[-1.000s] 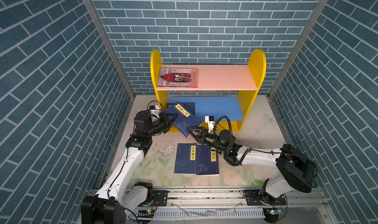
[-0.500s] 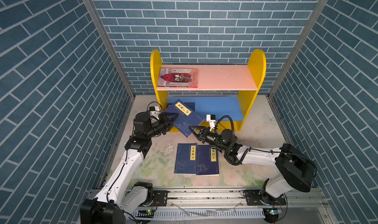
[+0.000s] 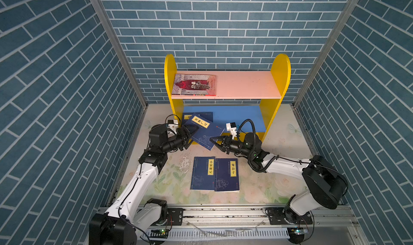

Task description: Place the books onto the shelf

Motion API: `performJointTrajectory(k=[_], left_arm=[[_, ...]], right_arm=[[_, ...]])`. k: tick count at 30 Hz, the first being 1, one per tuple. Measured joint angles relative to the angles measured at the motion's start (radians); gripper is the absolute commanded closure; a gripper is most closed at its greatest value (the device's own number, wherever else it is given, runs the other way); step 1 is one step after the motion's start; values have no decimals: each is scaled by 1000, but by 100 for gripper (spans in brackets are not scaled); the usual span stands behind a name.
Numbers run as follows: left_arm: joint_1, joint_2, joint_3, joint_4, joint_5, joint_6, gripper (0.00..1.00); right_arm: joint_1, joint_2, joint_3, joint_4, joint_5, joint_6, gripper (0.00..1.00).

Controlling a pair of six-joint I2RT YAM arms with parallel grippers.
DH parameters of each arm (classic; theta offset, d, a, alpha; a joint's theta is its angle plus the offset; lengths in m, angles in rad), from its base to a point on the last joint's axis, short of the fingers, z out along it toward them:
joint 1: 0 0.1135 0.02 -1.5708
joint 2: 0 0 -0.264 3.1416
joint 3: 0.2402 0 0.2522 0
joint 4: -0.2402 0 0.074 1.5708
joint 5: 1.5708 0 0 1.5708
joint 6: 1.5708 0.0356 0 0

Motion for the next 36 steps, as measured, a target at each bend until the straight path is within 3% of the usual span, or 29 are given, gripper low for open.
performJointTrajectory(k=[5,10,15,18,22,26,27,31,36], left_arm=[[-23,28,0,34,8,-5,31],[-47,38,0,55,14,-5,54],[-52,51,0,61,7,-5,50],[-52,68,0,63,4,-9,52],[-52,105,0,56,-5,-19,68],[-53,114,3,63,-17,-45,95],[-53,114,6,63,-21,-52,100],[-51,114,8,54,-39,-69,100],[-50,131,8,48,-43,-77,100]], right_arm=[[-18,-6,44,-79,-71,-9,100],[-37,-6,100,-122,-114,-15,100],[-56,1,133,-153,-152,-23,100],[-69,24,153,-171,-179,-30,100],[-87,54,190,-213,-214,-34,100],[-95,76,206,-236,-238,-29,100],[-95,83,207,-236,-241,-30,96],[-100,111,232,-239,-267,-43,63],[-105,117,239,-236,-271,-61,45]])
